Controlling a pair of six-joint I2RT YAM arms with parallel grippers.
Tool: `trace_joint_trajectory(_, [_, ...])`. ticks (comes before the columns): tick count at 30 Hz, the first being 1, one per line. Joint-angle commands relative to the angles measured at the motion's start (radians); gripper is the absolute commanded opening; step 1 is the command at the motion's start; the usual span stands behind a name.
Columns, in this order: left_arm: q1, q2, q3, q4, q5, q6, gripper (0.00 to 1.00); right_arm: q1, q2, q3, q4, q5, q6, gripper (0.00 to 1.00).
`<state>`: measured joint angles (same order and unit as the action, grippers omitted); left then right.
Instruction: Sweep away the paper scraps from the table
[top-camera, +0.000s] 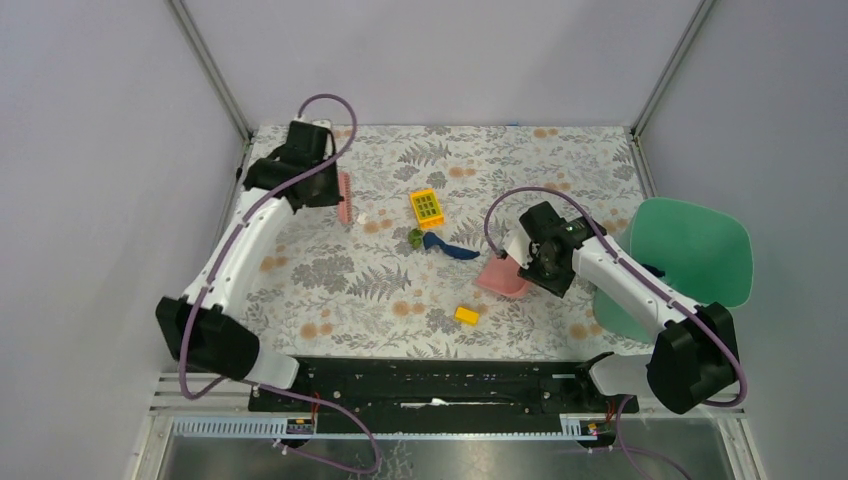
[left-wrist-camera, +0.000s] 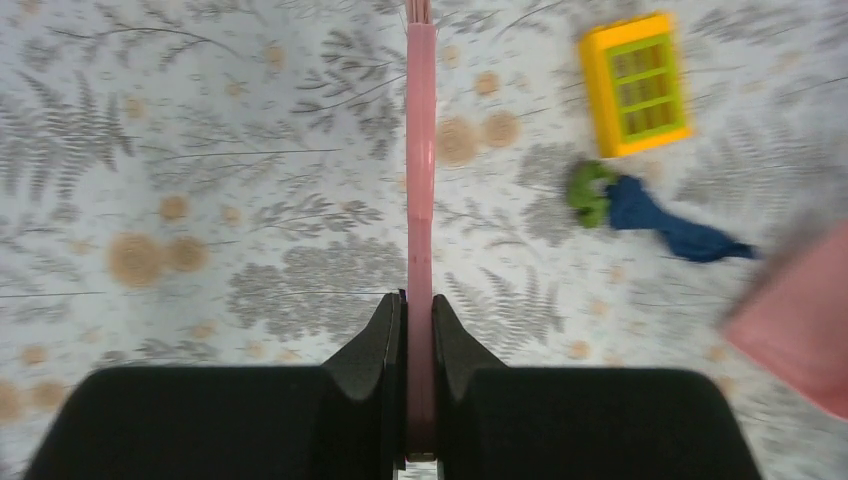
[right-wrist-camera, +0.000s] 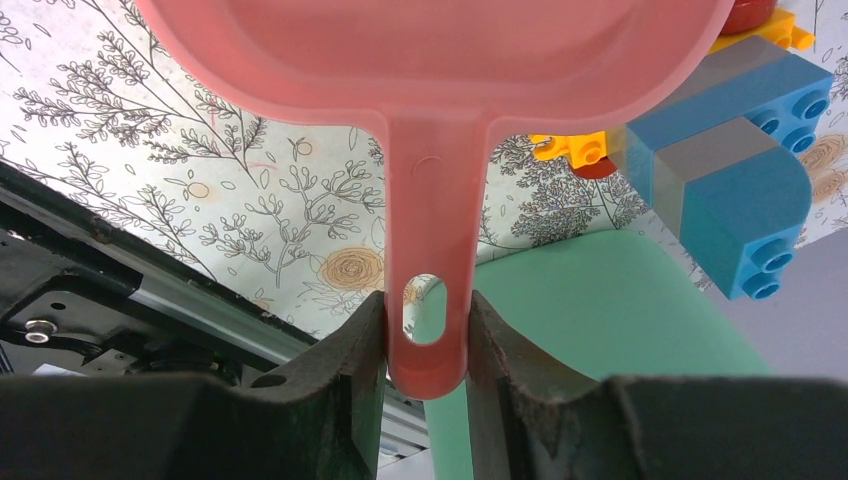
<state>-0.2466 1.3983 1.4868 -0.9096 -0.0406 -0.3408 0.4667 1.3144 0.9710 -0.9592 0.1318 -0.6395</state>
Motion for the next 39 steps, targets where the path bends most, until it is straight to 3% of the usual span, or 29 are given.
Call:
trace_joint_trajectory(1, [-0.087, 0.123, 0.063, -0.066, -0.355, 0.199, 0.00, 0.008, -0.005, 0.026, -0.039, 0.014, -0.037, 0.00])
trace_joint_trajectory(8, [-0.202, 0.355, 0.165, -0.012, -0.619, 0.359, 0.02, 0.008, 0.028, 0.014, -0.057, -0.012, -0.066, 0.00])
trace_joint_trajectory(14, [-0.274, 0.581, 0.251, -0.016, -0.589, 0.443, 0.03, 0.008, 0.072, 0.017, -0.040, 0.002, -0.099, 0.00])
trace_joint_trajectory(18, [-0.307, 0.677, 0.315, -0.083, -0.445, 0.427, 0.02, 0.009, 0.112, 0.048, -0.032, 0.004, -0.098, 0.00])
trace_joint_trajectory(28, [-0.453, 0.605, 0.255, -0.249, -0.269, 0.269, 0.01, 0.009, 0.180, 0.103, -0.009, -0.012, -0.096, 0.00])
trace_joint_trajectory(33, [-0.536, 0.543, 0.149, -0.239, -0.166, 0.208, 0.01, 0.008, 0.229, 0.123, -0.011, -0.019, -0.090, 0.00])
trace_joint_trajectory(39, [-0.586, 0.509, 0.124, -0.143, -0.060, 0.154, 0.01, 0.010, 0.269, 0.156, -0.012, -0.058, -0.109, 0.00])
